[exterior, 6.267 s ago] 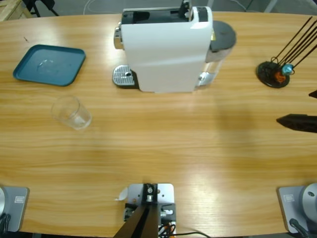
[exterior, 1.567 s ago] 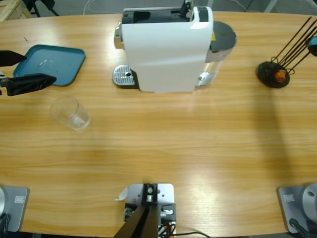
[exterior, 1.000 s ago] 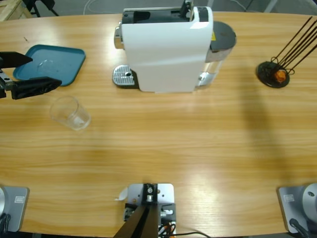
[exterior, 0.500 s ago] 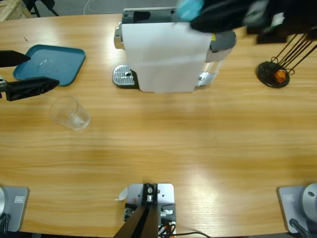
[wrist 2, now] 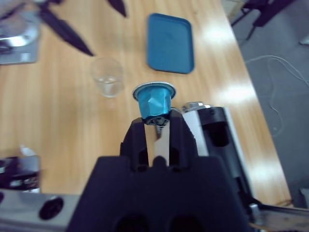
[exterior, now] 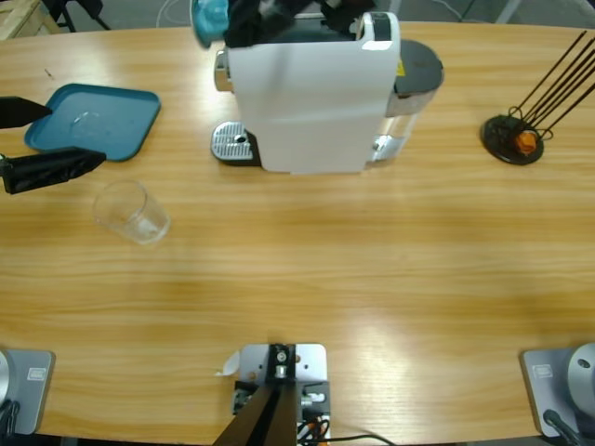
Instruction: Pour coffee
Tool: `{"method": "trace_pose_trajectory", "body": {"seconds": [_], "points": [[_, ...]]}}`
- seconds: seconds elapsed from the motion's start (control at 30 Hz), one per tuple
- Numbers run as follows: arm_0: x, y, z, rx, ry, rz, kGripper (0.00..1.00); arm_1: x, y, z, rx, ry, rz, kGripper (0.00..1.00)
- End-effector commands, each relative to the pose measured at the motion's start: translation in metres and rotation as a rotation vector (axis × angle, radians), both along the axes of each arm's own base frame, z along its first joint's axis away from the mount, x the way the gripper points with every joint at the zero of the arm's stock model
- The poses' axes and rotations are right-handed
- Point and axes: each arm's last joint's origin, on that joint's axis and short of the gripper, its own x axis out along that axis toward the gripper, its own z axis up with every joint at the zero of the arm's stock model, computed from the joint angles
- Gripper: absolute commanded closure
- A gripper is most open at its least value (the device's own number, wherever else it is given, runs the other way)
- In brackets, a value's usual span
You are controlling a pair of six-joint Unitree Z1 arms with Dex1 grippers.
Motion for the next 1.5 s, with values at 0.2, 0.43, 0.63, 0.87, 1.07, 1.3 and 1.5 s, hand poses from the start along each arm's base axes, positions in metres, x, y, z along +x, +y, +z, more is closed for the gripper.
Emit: {"method": "trace_pose_trajectory", "body": {"seconds": [0.2, 0.43, 0.63, 0.87, 1.07, 1.3, 1.5], "points": [[-0.008, 0.008, -0.016, 0.032, 0.033, -0.002, 0.000, 0.039, 0.033, -0.042, -0.183, -0.063, -0.127, 1.000], [-0.009, 0.010, -0.021, 0.042, 0.041, -0.002, 0.000, 0.048, 0.027, -0.041, -0.192, -0.088, -0.176, 1.000], [-0.009, 0.009, -0.020, 0.038, 0.037, -0.002, 0.000, 0.055, 0.019, -0.044, -0.199, -0.087, -0.200, 1.000], [-0.009, 0.009, -0.020, 0.037, 0.038, -0.002, 0.000, 0.058, 0.021, -0.061, -0.233, -0.056, -0.191, 1.000], [-0.009, 0.009, -0.021, 0.038, 0.039, 0.000, 0.000, 0.060, 0.024, -0.066, -0.236, -0.051, -0.190, 1.000], [-0.009, 0.010, -0.022, 0.039, 0.041, 0.001, 0.000, 0.060, 0.023, -0.076, -0.260, -0.032, -0.188, 1.000], [-0.010, 0.011, -0.023, 0.035, 0.044, 0.005, 0.000, 0.056, 0.019, -0.076, -0.261, -0.026, -0.194, 0.986]]}}
